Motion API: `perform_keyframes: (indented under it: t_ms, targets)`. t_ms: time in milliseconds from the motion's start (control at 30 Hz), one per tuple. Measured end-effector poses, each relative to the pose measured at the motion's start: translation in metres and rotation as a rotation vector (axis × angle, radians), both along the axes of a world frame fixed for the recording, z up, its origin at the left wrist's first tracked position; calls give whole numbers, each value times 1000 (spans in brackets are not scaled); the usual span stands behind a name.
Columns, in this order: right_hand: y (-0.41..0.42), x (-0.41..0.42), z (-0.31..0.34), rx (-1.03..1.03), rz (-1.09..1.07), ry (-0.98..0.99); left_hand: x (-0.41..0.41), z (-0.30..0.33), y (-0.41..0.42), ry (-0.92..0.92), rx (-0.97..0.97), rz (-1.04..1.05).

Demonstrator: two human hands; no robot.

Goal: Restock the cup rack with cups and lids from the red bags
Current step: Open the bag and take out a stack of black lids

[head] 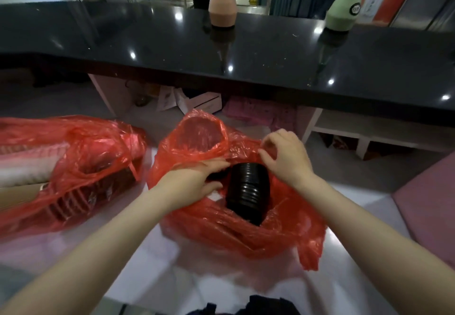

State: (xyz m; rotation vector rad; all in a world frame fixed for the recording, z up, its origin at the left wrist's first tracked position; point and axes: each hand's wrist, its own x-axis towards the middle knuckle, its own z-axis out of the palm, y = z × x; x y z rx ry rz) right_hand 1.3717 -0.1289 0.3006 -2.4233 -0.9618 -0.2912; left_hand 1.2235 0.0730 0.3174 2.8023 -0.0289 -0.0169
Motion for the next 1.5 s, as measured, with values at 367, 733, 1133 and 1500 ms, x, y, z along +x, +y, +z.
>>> perform_keyframes:
  t_ms: [367, 733, 1133, 1500]
  targets:
    - [-10, -43, -6, -220, 120, 282, -53, -7, -32, 29, 26, -7]
    - [-28, -64, -12, -163, 10, 318, -77, -17, -52, -59, 208, -46]
    - [-35, -78, -14, -142, 8, 459, -90, -32, -73, 59, -13, 120]
    - [-39, -101, 0, 175, -42, 537, -77, -13, -67, -113, -585, 265]
